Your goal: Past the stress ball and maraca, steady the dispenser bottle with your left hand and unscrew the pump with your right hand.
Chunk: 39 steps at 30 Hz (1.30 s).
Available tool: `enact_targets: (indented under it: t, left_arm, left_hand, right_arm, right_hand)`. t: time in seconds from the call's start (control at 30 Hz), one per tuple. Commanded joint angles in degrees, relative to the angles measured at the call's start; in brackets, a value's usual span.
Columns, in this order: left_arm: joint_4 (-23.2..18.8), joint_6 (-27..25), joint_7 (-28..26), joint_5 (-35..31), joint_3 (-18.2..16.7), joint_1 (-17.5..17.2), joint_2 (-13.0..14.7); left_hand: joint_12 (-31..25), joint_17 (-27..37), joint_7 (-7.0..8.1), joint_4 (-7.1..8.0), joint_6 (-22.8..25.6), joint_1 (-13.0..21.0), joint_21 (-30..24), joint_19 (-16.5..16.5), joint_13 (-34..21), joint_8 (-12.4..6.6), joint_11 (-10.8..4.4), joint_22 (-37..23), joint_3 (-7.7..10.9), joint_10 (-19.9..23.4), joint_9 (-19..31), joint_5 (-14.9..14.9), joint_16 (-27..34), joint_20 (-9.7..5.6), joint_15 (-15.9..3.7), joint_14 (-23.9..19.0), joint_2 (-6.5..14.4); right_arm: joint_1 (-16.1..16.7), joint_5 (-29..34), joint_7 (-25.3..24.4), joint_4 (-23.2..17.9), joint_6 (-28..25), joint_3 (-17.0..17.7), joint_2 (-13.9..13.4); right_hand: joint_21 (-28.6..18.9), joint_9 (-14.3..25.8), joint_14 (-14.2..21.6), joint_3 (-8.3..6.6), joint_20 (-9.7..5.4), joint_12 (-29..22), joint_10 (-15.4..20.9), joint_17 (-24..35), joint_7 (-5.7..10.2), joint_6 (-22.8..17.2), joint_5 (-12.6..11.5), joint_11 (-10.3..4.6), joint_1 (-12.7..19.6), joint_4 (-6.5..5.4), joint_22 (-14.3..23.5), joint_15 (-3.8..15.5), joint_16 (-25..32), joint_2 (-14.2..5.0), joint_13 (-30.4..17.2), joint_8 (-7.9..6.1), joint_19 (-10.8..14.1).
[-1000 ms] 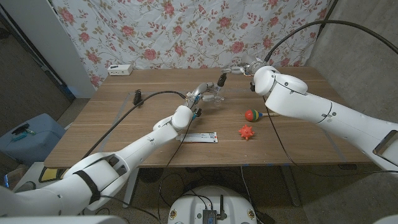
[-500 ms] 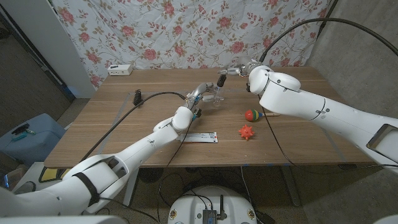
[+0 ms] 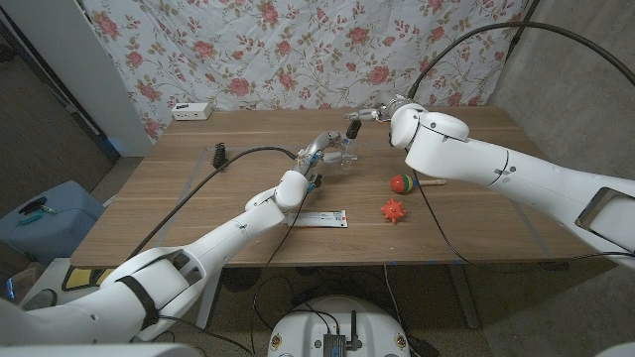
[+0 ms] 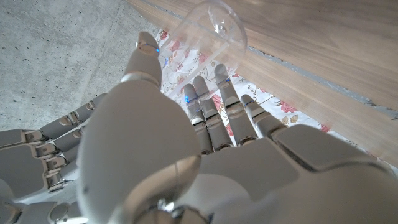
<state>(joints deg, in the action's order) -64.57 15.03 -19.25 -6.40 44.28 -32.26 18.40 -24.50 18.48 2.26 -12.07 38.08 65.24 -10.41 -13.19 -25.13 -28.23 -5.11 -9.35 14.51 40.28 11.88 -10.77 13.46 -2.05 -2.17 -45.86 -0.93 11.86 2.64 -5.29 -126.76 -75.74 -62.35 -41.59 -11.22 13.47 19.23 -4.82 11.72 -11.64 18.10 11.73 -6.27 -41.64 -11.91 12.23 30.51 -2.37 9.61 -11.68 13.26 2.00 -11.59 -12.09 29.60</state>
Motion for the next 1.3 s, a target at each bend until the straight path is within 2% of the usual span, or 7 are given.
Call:
enact_targets:
  t: [0.03,0.17,0.53,0.77,1.1,1.3]
  left_arm:
    - [0.5,-0.3,0.4,0.4,0.1,0.3,-0.3]
    - [0.7,-0.3,0.6,0.5,0.2,0.5,-0.4]
    - [1.0,-0.5,0.9,0.7,0.2,0.8,-0.6]
    - [1.4,-0.3,1.0,0.9,0.3,1.1,-0.7]
    - [2.1,-0.2,1.1,1.1,0.4,1.4,-1.0]
    - [2.0,-0.6,1.1,1.2,0.4,1.4,-1.1]
  left_hand:
    - [-0.3,0.3,1.14,3.51,5.4,-3.9,0.0,-0.4,-4.8,-0.33,-3.14,0.0,3.92,3.6,0.2,-0.2,0.1,-4.71,-8.19,-3.7,7.3]
    - [-0.3,0.3,1.11,3.47,5.5,-3.9,0.0,-0.4,-4.8,-0.35,-3.19,0.0,3.94,3.7,0.2,-0.2,0.1,-4.7,-8.16,-3.7,7.3]
    - [-0.3,0.2,0.93,3.6,5.6,-4.1,0.0,-0.4,-4.8,-0.36,-3.14,0.0,3.93,3.8,0.2,-0.2,0.0,-4.63,-8.12,-3.7,7.3]
    - [-0.3,0.2,0.95,3.64,5.6,-4.3,0.0,-0.3,-4.9,-0.35,-3.12,0.0,3.95,3.7,0.2,-0.2,0.0,-4.6,-8.21,-3.8,7.3]
    - [-0.3,0.1,0.99,3.69,5.5,-4.5,0.0,-0.4,-4.9,-0.33,-3.0,0.0,3.98,3.8,0.2,-0.2,-0.1,-4.52,-8.19,-3.8,7.3]
    - [-0.2,0.0,0.97,3.76,5.5,-4.6,0.0,-0.4,-4.9,-0.31,-3.0,0.0,4.02,3.8,0.2,-0.3,-0.2,-4.46,-8.14,-3.8,7.4]
  right_arm:
    - [-3.8,-1.7,-1.7,2.0,-2.8,-4.0,1.7]
    - [-5.2,-2.5,-1.9,2.9,-3.6,-5.4,2.0]
    - [-6.9,-4.5,-2.5,4.1,-3.3,-7.0,1.8]
    - [-7.8,-5.2,-2.5,4.7,-3.3,-7.8,1.8]
    - [-7.3,-5.5,-3.6,5.0,-2.3,-7.4,1.7]
    - [-6.4,-5.1,-4.2,5.0,-1.2,-6.8,1.5]
  right_hand:
    - [0.1,0.2,0.3,-0.41,0.46,0.1,-0.1,0.0,-0.03,0.3,-0.5,0.18,0.5,0.57,0.1,-0.13,-0.3,-0.42,-0.1,-0.16,0.1]
    - [0.2,0.4,0.5,-1.44,0.46,0.2,-0.2,-0.1,0.43,0.5,-0.8,-0.05,2.6,2.08,0.1,-0.1,-0.5,-0.85,-0.1,-0.34,0.3]
    - [0.3,0.6,0.5,-2.74,0.45,0.3,-0.5,-0.3,1.01,0.8,-0.9,-0.62,5.3,4.14,0.1,0.42,-0.8,-1.17,-0.1,-0.52,0.3]
    - [0.3,0.7,0.3,-3.95,0.38,0.4,-0.8,-0.3,1.33,1.2,-0.5,-1.14,8.0,6.18,0.1,0.73,-1.0,-1.31,-0.1,-0.62,0.5]
    - [0.3,0.9,0.6,-5.51,0.12,0.2,-0.7,-0.3,2.23,0.7,-0.2,-1.69,10.8,8.02,0.1,1.46,-1.0,-2.28,-0.1,-0.98,0.9]
    - [0.2,0.9,1.1,-6.99,-0.51,0.1,-0.4,-0.3,3.6,-0.5,0.1,-2.58,13.2,9.58,0.1,3.06,-0.9,-3.28,-0.1,-1.46,1.4]
